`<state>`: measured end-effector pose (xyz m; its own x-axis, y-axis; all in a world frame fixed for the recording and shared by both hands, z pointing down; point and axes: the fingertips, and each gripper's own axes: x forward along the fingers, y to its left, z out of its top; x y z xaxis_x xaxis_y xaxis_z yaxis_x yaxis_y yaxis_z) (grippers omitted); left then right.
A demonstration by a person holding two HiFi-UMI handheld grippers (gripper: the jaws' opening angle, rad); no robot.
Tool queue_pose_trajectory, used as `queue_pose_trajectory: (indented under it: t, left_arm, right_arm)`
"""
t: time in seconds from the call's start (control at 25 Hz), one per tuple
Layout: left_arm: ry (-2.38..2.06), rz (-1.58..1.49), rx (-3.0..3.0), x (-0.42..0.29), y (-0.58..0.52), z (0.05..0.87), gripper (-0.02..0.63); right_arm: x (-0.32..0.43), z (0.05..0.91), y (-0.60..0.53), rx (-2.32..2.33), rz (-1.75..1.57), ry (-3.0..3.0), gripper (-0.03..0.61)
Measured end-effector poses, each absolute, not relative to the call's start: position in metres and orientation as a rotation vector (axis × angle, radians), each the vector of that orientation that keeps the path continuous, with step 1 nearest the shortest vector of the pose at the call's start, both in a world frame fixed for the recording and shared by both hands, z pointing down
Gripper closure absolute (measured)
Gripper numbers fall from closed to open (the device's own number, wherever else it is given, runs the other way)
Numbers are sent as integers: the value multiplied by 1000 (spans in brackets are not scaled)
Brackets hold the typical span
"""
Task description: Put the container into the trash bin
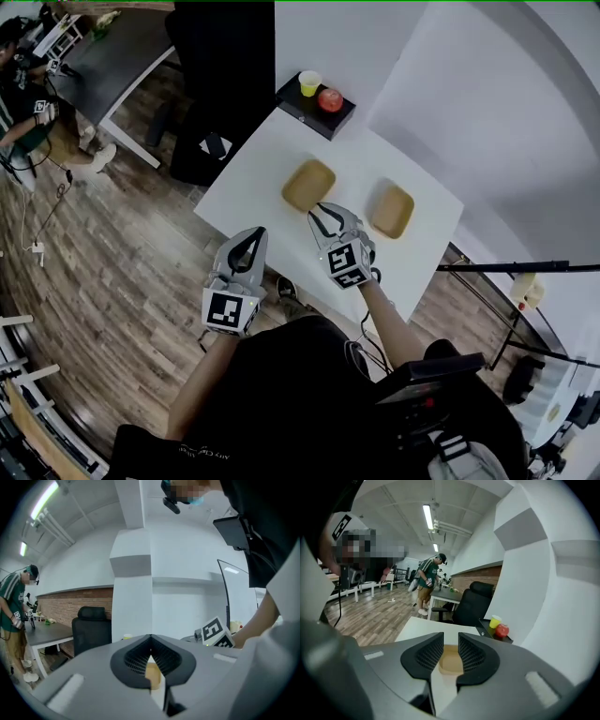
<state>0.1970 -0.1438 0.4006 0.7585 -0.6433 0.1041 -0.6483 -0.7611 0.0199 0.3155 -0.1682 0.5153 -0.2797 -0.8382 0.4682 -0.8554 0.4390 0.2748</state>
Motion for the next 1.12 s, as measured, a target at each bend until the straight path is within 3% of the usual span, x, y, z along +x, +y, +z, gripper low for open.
queue_pose_trajectory:
  t: [0.6, 1.12]
  left_arm:
    - [-1213, 151, 2802, 167, -159, 419, 615]
    - [-1314, 171, 2720, 144, -160, 432, 615]
  right_arm:
    - [300, 629, -196, 979, 121, -2072, 411]
    - [292, 696, -188, 778, 143, -1933, 408]
